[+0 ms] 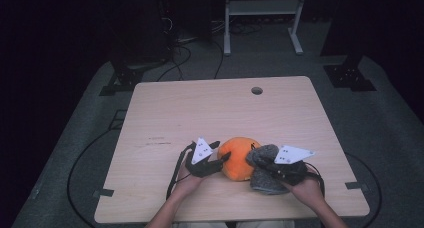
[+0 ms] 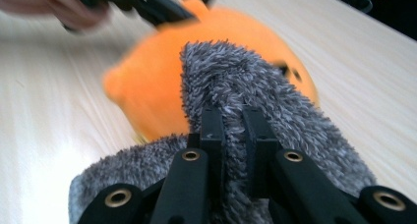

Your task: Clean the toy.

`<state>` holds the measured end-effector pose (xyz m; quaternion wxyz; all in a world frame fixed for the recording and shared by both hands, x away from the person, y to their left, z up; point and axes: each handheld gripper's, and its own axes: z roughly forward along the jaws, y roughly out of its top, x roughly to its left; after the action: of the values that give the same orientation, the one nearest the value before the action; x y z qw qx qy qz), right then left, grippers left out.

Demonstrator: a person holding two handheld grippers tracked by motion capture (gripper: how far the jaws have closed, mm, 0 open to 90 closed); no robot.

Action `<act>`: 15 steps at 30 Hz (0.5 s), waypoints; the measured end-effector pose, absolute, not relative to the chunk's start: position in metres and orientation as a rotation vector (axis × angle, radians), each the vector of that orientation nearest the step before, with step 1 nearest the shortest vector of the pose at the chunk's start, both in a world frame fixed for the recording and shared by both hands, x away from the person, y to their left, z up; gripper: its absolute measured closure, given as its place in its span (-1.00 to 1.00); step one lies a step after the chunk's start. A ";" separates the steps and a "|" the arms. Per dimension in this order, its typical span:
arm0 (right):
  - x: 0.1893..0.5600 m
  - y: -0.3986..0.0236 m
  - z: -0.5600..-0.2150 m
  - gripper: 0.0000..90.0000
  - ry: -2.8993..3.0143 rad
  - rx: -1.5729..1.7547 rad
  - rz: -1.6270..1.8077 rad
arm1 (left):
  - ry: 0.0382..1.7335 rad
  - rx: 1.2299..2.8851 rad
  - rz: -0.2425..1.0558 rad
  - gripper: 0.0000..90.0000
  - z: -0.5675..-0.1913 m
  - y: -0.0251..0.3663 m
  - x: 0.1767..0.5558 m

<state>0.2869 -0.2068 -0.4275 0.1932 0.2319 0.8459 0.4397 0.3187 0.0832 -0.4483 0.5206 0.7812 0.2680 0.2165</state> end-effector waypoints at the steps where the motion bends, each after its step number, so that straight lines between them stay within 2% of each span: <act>1: 0.287 -0.207 -0.427 0.79 2.373 0.651 1.234 | 0.642 1.872 0.519 0.01 -0.448 0.083 0.319; 5: 0.290 -0.221 -0.426 0.79 2.339 0.713 1.234 | 0.625 1.871 0.510 0.01 -0.448 0.081 0.317; 10: 0.300 -0.214 -0.425 0.79 2.339 0.738 1.313 | 0.633 1.870 0.489 -0.02 -0.445 0.084 0.318; 11: 0.300 -0.209 -0.428 0.79 2.363 0.733 1.320 | 0.660 1.843 0.450 -0.20 -0.439 0.087 0.320; 13: 0.295 -0.206 -0.427 0.79 2.374 0.705 1.314 | 0.693 1.814 0.388 -0.39 -0.435 0.090 0.323; 15: 0.292 -0.205 -0.428 0.79 2.385 0.687 1.320 | 0.704 1.830 0.349 -0.40 -0.436 0.089 0.324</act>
<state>0.2923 -0.2045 -0.4275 0.1642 0.2409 0.8369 0.4633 0.3239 0.0887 -0.4364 0.5439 0.7710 0.2968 0.1472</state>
